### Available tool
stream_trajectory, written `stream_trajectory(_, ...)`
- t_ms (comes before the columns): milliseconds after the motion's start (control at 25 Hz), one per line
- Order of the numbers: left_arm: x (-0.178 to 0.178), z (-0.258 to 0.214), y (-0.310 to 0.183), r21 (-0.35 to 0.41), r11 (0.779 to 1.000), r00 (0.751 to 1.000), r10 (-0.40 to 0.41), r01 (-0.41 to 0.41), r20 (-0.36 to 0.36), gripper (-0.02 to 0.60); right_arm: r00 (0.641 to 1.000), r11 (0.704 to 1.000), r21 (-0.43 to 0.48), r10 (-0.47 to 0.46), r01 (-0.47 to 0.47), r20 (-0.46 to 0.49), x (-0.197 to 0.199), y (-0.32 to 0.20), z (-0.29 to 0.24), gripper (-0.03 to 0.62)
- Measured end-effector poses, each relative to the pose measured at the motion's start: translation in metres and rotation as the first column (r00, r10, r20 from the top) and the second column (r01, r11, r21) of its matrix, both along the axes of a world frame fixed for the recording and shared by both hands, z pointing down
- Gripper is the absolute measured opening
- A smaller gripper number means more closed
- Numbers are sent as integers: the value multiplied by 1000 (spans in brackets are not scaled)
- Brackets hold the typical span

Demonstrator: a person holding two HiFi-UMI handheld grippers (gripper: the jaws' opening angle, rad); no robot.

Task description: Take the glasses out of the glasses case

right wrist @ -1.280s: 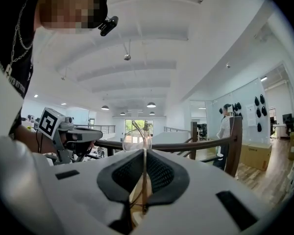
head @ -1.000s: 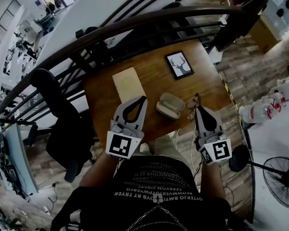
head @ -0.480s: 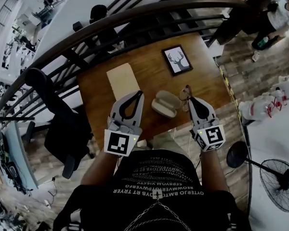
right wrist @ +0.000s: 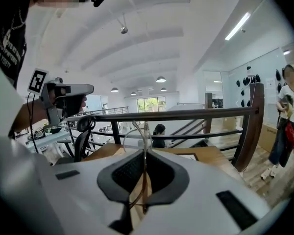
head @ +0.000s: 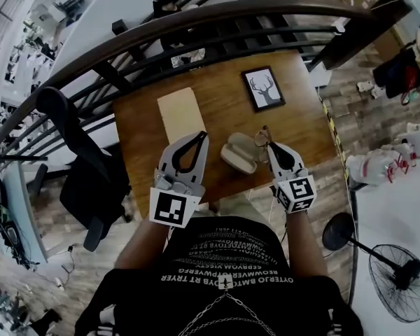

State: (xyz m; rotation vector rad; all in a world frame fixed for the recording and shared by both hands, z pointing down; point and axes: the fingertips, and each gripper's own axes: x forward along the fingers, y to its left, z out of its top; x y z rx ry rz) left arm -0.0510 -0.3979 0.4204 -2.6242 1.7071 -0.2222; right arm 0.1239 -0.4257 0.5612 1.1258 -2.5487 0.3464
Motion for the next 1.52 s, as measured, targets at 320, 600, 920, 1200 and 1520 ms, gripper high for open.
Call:
stream_trajectory(320,-11,2,0,-13,1000,1000,-29,29,-10,28,1000,999,-26,-22,22,-6,-9,-4,12,26)
stream_trajectory(600,-18,5,2,-22,999,999,-43,43,-10,29,999,998,-49,-43,42,-17,-16,-5,25,26)
stream_trajectory(920,-21,0,1,-10,999,999,-52,52,-12,28,998,997,-54,-60,59,-22,-20,-6,27,26)
stream_trajectory(1200,-22,-1,2,-7,998,998,-56,56,-18,28,998,997,-40,-63,62,-22,-19,-7,23,26)
stream_trajectory(1520,-25,-2,1,-12,998,998,-55,54,-22,28,998,998,-34,-57,56,-29,-20,-8,20,26)
